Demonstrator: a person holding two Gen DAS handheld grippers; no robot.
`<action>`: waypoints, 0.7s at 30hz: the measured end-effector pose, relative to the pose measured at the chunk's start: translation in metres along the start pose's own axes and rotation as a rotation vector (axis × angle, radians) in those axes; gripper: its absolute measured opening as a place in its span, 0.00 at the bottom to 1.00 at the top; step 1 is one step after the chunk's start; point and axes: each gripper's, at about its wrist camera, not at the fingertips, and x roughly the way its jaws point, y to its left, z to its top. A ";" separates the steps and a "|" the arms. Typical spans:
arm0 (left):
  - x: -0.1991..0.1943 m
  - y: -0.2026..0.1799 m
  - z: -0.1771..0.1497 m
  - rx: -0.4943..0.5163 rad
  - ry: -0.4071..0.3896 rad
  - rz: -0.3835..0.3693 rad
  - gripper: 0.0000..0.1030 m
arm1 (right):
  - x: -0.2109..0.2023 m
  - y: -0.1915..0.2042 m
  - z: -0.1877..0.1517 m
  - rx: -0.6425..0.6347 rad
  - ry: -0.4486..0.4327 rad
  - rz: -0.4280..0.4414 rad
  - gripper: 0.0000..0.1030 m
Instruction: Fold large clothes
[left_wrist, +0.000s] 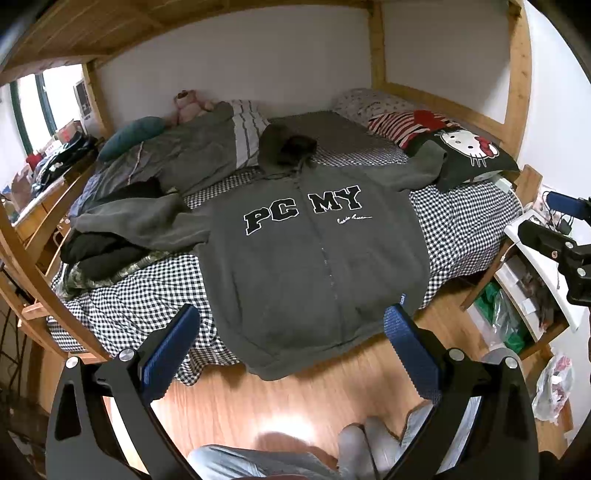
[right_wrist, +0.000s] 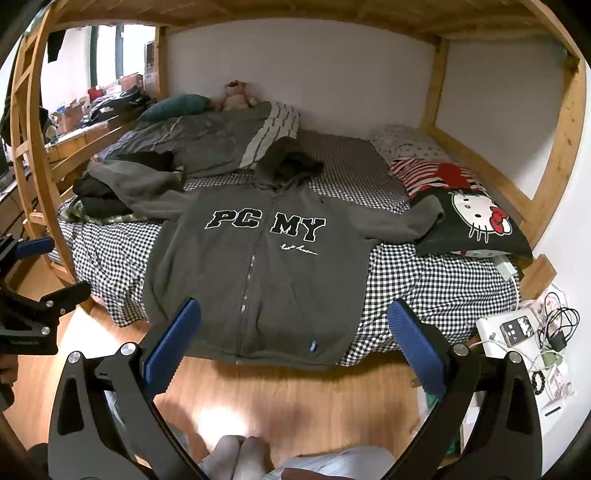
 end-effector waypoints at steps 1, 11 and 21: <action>0.000 0.000 0.000 0.000 -0.002 0.001 0.96 | 0.000 0.000 0.000 0.001 -0.001 -0.001 0.97; 0.001 -0.001 0.000 0.001 -0.005 0.006 0.96 | -0.001 0.000 -0.003 0.007 -0.002 0.001 0.97; -0.002 -0.001 0.001 0.004 -0.009 0.005 0.96 | -0.003 -0.001 -0.002 0.011 -0.004 0.004 0.97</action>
